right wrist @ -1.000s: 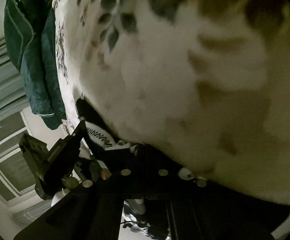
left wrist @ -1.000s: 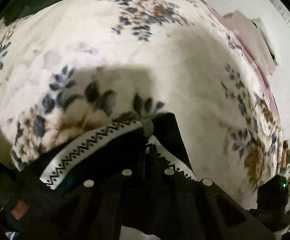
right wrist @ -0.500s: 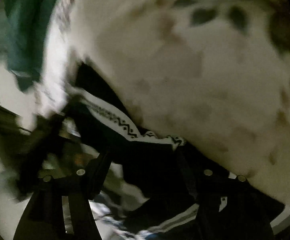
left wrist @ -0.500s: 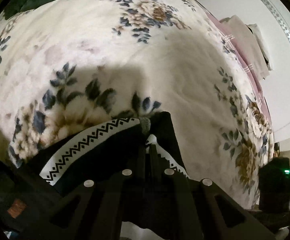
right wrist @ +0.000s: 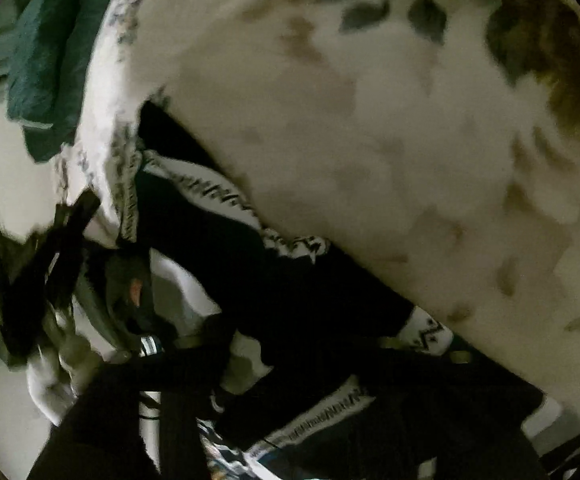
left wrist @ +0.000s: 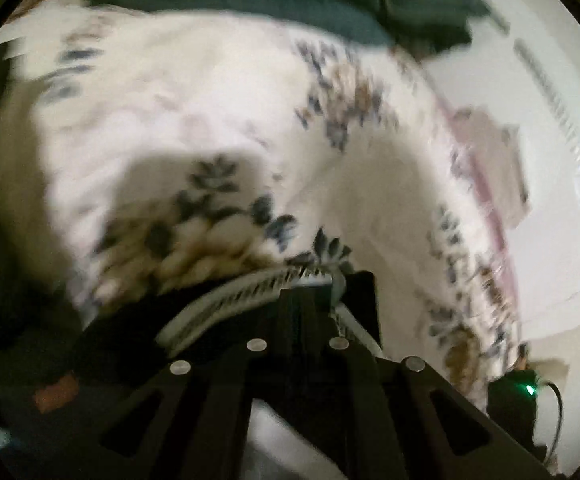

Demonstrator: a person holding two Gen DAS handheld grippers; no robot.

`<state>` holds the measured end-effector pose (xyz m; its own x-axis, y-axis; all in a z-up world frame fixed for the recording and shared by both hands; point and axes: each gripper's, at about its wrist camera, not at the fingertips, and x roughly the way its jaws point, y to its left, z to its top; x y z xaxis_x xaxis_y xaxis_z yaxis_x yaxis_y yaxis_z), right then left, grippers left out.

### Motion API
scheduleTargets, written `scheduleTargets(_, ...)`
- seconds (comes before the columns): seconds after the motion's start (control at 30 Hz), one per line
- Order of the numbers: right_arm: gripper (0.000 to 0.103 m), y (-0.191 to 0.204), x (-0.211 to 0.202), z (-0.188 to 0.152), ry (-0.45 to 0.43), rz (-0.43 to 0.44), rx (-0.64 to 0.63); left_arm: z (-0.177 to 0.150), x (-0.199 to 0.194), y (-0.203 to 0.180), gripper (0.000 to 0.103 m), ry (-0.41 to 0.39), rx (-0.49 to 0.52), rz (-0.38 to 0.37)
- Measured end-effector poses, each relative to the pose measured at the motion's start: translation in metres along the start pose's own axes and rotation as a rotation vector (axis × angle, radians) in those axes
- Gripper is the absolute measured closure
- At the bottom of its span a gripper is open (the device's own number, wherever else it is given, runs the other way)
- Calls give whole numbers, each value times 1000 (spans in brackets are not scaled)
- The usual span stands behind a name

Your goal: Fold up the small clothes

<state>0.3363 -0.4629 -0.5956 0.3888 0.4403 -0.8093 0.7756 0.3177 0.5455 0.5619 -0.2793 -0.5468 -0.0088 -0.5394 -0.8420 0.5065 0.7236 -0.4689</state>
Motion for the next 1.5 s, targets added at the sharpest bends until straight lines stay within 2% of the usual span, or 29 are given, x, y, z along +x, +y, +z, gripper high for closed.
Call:
scheduleTargets(0.07,39,8,-9,-8,8,-43,-80,-33,-42,21,91,-78,-99,-39)
scheduleTargets(0.1,39,14,-11,-15,20,-82,-133,-45,-53,30,74,-98,-137,-57)
scheduleTargets(0.13,36,18,-11,-19,28,-103,-162,-61,-67,42,43,-122,-185,-76)
scheduleTargets(0.17,34,24,-10,-28,41,-136,-212,-87,-84,58,30,-153,-249,-65)
scheduleTargets(0.2,33,27,-9,-37,48,-152,-239,-105,-94,70,27,-181,-300,-55)
scheduleTargets(0.3,33,46,1,-63,79,-214,-338,-161,-121,109,27,-220,-476,-28)
scheduleTargets(0.43,27,80,19,-100,91,-305,-489,-253,-175,150,27,-327,-690,84)
scheduleTargets(0.5,27,101,33,-118,119,-304,-552,-292,-201,161,27,-376,-756,156)
scheduleTargets(0.6,27,137,57,-142,159,-293,-627,-359,-240,179,27,-423,-844,311)
scheduleTargets(0.7,27,170,79,-165,168,-280,-676,-432,-266,202,27,-449,-986,396)
scheduleTargets(0.83,27,186,104,-189,128,-323,-720,-536,-287,234,27,-528,-1262,352)
scheduleTargets(0.93,27,178,127,-195,105,-371,-717,-604,-288,255,27,-685,-1515,203)
scheduleTargets(0.97,27,175,131,-196,97,-385,-711,-618,-288,261,27,-727,-1557,176)
scheduleTargets(1.17,27,168,129,-203,34,-387,-712,-663,-287,315,27,-932,-1714,155)
scheduleTargets(1.23,27,166,124,-205,13,-398,-723,-667,-297,326,32,-1003,-1726,183)
scheduleTargets(1.27,27,164,121,-206,9,-405,-728,-664,-303,330,42,-1031,-1721,219)
scheduleTargets(1.3,27,163,119,-207,9,-413,-732,-660,-308,332,87,-1038,-1713,259)
scheduleTargets(1.33,27,162,119,-207,8,-419,-734,-655,-314,337,97,-1028,-1698,297)
scheduleTargets(1.4,27,161,117,-207,-4,-437,-737,-645,-332,340,97,-1045,-1632,367)
scheduleTargets(1.47,27,160,112,-205,-39,-484,-754,-628,-348,340,97,-1046,-1556,397)
scheduleTargets(1.5,21,161,110,-204,-72,-529,-772,-623,-359,337,98,-1043,-1514,419)
